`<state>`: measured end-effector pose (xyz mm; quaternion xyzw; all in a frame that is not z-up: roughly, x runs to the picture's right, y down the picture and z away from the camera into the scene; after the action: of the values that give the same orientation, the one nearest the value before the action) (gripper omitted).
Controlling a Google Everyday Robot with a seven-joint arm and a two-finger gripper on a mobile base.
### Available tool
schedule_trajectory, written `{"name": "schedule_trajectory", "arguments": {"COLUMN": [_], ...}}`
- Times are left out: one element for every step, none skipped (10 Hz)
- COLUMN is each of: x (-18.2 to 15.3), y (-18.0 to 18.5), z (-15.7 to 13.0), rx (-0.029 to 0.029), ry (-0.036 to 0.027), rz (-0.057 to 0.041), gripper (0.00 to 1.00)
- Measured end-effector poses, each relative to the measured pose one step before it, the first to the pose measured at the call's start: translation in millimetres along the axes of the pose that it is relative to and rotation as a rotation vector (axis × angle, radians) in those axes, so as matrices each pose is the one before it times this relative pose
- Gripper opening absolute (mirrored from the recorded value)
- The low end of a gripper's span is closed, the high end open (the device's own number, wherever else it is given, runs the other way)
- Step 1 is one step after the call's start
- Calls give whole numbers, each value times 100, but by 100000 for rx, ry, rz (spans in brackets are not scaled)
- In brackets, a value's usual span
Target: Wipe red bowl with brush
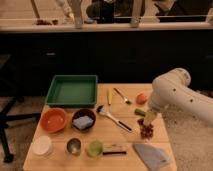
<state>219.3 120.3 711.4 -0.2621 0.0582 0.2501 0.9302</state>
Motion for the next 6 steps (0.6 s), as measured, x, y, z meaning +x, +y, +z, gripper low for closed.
{"name": "schedule_trajectory", "arguments": {"x": [-974, -464, -194, 1, 21, -30], "y": [417, 249, 137, 2, 1, 3], "z": [437, 279, 96, 8, 7, -3], "rx": [-38, 111, -40, 16, -11, -2], "ry": [418, 354, 117, 13, 3, -17], "rz": [2256, 1953, 815, 46, 20, -45], "gripper": [80, 80, 80, 80, 80, 80]}}
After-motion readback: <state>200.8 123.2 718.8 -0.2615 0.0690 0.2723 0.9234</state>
